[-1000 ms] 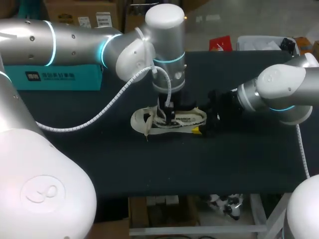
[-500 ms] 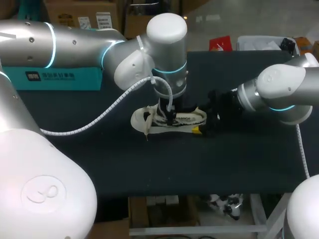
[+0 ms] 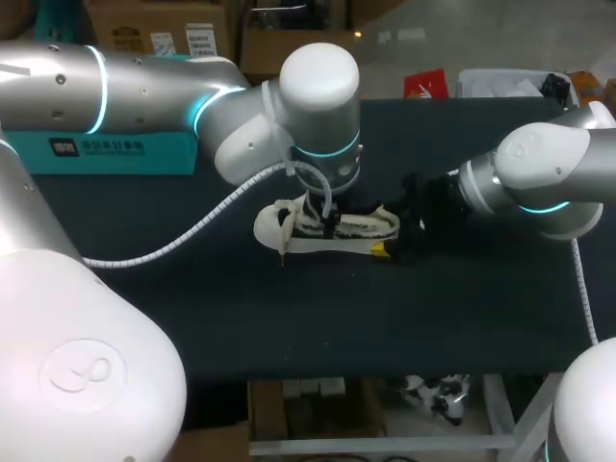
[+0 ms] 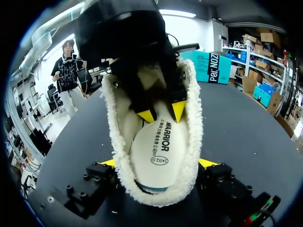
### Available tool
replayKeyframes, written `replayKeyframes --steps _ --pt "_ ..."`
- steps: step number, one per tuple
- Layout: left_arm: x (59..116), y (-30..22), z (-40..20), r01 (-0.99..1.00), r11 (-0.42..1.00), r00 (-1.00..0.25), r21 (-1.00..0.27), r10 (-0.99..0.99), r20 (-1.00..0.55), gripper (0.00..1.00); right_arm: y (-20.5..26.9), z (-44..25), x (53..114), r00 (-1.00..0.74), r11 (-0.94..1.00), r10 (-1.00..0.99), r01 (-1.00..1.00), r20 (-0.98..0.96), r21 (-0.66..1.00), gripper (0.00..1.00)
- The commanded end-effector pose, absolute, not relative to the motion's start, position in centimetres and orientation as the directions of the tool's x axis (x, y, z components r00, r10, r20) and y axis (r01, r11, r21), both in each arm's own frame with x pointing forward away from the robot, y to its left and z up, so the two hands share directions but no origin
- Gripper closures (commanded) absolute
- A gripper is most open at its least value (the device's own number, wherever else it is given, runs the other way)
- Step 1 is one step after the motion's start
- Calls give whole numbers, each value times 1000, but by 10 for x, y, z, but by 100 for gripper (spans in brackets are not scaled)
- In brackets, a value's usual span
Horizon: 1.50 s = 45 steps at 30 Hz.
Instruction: Open the shoe tongue, take the insole out of the shoe, put the insole back into the shoe, and pack the shoe into the shoebox
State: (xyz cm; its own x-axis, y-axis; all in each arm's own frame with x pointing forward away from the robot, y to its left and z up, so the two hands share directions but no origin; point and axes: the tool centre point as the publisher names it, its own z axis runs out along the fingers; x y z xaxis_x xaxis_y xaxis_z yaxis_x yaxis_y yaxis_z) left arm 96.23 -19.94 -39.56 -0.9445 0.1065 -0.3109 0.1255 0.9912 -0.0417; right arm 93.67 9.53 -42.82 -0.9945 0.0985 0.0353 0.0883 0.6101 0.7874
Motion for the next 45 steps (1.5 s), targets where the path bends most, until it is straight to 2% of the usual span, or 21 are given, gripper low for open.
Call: replayKeyframes --steps 1,2,3,4,5,28,45 --pt "1021 -214 -526 132 990 -941 -50 109 -321 66 96 -431 932 -995 609 93 85 36 789 100" --pt "1023 -215 -527 133 990 -940 -51 110 -322 69 96 -431 932 -995 609 93 85 36 789 100" --pt "1026 -215 -526 136 989 -940 -53 112 -322 78 96 -431 932 -995 609 93 85 36 789 100" --pt "1028 -216 -526 136 989 -939 -57 111 -325 93 96 -431 932 -995 609 93 85 36 789 100" --pt "1029 -216 -524 140 988 -940 -61 114 -323 100 96 -431 932 -995 609 93 85 36 789 100" --pt "964 -219 -366 263 928 -951 -266 202 -234 100 96 -431 932 -995 609 93 85 36 789 100" --pt "929 -216 -316 255 886 -964 -387 201 -176 100 96 -431 932 -995 609 93 85 36 789 100"
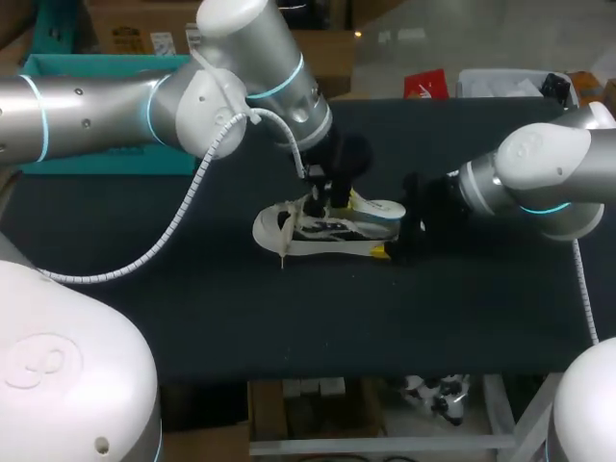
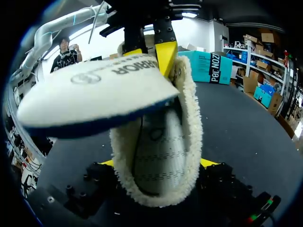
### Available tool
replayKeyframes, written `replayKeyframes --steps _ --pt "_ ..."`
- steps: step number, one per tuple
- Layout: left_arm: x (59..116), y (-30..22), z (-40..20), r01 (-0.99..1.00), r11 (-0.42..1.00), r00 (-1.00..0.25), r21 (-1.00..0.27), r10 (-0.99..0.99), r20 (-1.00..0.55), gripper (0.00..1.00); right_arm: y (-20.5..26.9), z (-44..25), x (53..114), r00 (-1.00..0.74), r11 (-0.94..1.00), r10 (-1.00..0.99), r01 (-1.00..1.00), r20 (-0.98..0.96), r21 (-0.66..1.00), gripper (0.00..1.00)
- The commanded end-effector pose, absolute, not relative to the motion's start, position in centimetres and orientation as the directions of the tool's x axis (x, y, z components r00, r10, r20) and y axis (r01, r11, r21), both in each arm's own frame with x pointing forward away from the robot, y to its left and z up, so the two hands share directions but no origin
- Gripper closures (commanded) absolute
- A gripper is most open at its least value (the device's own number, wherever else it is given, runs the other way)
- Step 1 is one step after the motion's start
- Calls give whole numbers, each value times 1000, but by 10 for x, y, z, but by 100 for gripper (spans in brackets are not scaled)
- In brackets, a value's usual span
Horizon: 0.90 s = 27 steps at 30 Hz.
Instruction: Open the shoe tongue, take the insole out of the shoe, put the insole back into the shoe, and pack the shoe into the shoebox
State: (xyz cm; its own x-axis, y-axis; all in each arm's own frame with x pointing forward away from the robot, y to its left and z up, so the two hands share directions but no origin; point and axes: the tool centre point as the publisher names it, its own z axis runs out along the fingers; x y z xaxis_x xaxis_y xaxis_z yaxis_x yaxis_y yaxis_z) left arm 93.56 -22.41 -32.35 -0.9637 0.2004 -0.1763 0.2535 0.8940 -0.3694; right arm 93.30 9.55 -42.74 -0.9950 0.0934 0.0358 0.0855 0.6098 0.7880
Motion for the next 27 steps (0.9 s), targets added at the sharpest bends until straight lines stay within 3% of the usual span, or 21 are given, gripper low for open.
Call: replayKeyframes --steps 1,12,13,14,15,18,27 --pt "929 -217 -315 255 886 -964 -386 201 -175 100 96 -431 932 -995 609 93 85 36 789 100" --pt "935 -231 -335 179 928 -978 -327 130 -164 100 96 -431 932 -995 609 93 85 36 789 100" --pt "935 -231 -335 178 928 -978 -326 130 -164 74 96 -431 932 -995 609 93 85 36 789 100" --pt "934 -230 -334 177 928 -978 -329 128 -165 60 96 -431 932 -995 609 93 85 36 789 100" --pt "934 -229 -333 175 927 -978 -331 125 -167 55 96 -431 932 -995 609 93 85 36 789 100" --pt "930 -227 -329 179 924 -974 -337 119 -192 46 96 -431 932 -995 609 93 85 36 789 100" --pt "903 -225 -315 206 922 -945 -329 100 -311 50 96 -431 932 -995 609 93 85 36 789 100"
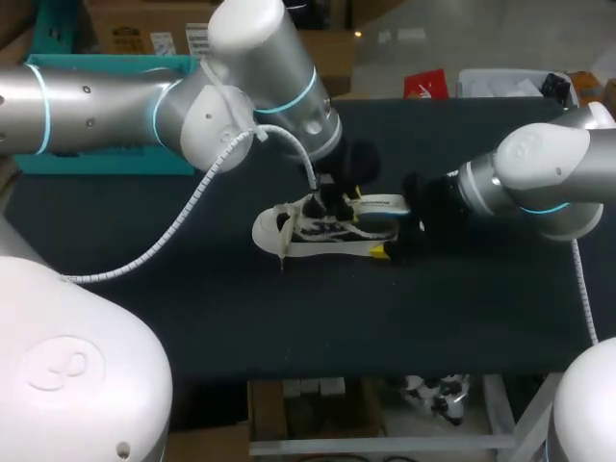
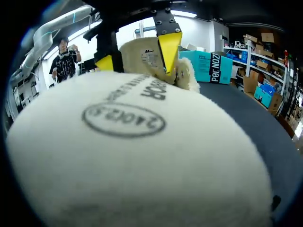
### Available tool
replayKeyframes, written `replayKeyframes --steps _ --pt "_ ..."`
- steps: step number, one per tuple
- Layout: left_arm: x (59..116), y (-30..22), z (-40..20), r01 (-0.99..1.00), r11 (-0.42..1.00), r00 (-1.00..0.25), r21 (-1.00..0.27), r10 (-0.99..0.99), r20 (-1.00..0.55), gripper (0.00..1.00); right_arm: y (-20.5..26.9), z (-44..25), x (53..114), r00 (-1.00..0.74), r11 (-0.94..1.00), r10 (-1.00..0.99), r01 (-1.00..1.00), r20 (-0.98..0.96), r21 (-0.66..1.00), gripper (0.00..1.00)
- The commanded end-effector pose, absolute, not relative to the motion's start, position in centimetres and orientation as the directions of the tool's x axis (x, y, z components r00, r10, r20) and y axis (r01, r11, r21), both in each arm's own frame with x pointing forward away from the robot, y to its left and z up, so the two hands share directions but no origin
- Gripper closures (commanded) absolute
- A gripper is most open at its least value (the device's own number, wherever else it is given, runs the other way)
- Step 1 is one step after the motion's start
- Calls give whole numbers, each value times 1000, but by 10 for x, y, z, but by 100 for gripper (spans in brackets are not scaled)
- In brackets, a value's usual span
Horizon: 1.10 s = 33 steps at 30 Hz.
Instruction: Open the shoe tongue, take the insole out of the shoe, put the insole back into the shoe, and pack the shoe into the shoebox
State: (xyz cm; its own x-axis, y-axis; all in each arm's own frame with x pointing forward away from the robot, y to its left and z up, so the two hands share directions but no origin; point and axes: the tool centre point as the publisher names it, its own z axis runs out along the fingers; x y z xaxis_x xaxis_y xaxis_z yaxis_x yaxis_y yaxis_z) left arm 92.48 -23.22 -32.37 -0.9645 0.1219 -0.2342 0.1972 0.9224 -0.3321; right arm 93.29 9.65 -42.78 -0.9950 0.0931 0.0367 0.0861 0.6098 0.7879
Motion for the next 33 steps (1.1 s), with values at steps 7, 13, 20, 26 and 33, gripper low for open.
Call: replayKeyframes --steps 7,13,20,26,33 --pt "886 -223 -310 194 924 -919 -329 54 -391 51 96 -431 932 -995 609 93 85 36 789 100" --pt "881 -232 -311 172 930 -891 -324 7 -454 54 96 -431 932 -995 609 93 85 36 789 100" --pt "884 -243 -314 158 932 -861 -326 -32 -508 56 96 -431 932 -995 609 93 85 36 789 100" --pt "895 -251 -327 136 941 -841 -311 -56 -539 58 96 -431 932 -995 609 93 85 36 789 100" --pt "910 -257 -331 103 943 -825 -318 -97 -557 59 96 -431 932 -995 609 93 85 36 789 100"
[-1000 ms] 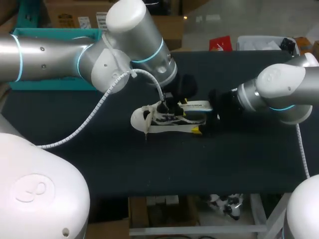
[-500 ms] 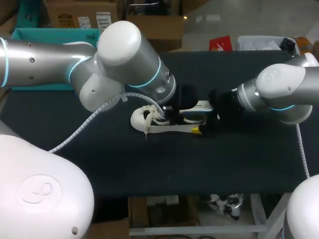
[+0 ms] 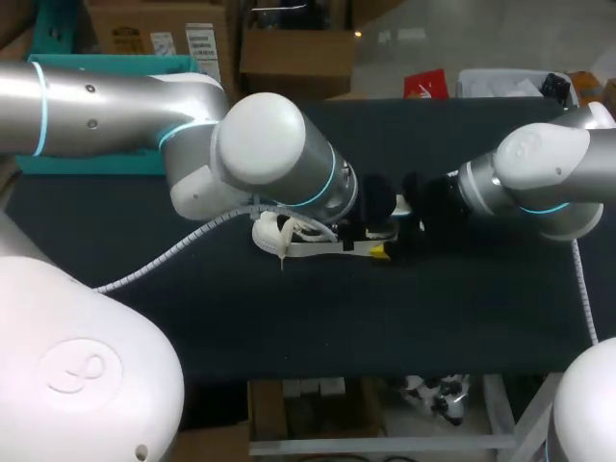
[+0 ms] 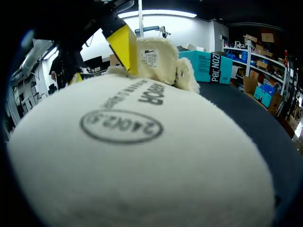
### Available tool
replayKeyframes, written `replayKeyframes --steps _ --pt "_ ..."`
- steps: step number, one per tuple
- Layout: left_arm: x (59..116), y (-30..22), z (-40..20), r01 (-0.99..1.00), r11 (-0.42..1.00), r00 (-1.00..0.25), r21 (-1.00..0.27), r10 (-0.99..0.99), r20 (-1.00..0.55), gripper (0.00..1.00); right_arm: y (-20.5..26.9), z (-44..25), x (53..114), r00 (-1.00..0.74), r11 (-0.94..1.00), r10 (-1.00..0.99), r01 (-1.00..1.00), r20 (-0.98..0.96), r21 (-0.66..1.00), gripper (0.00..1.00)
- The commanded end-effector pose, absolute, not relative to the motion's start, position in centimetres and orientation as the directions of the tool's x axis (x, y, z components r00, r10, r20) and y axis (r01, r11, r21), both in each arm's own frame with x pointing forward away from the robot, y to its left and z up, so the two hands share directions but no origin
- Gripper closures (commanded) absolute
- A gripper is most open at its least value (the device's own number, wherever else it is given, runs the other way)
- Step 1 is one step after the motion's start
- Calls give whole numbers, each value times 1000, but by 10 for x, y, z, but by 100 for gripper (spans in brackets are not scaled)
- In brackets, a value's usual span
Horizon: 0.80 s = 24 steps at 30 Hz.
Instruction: Open the shoe tongue, take the insole out of the shoe, put the insole back into the shoe, and pack the shoe into the shoebox
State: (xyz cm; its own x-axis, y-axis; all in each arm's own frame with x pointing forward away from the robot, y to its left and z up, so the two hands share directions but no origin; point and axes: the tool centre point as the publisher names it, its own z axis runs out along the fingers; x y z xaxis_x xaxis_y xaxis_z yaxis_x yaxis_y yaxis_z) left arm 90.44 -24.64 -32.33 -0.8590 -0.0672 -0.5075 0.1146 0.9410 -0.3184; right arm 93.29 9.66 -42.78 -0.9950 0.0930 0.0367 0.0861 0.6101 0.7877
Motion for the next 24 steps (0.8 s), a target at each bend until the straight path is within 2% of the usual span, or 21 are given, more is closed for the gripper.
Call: replayKeyframes --steps 1,3,4,6,14,24 --pt "912 -258 -331 101 942 -822 -319 -102 -560 60 96 -431 932 -995 609 93 85 36 789 100" --pt "916 -259 -331 99 942 -817 -321 -107 -566 64 96 -431 932 -995 609 93 85 36 789 100" --pt "917 -260 -331 93 942 -810 -324 -117 -574 69 96 -431 932 -995 609 93 85 36 789 100" --pt "919 -260 -331 92 940 -809 -328 -121 -575 100 96 -431 932 -995 609 93 85 36 789 100" --pt "916 -248 -320 98 924 -818 -370 -137 -558 100 96 -431 932 -995 609 93 85 36 789 100" --pt "901 -240 -271 139 868 -854 -477 -139 -502 100 96 -431 932 -995 609 93 85 36 789 100"
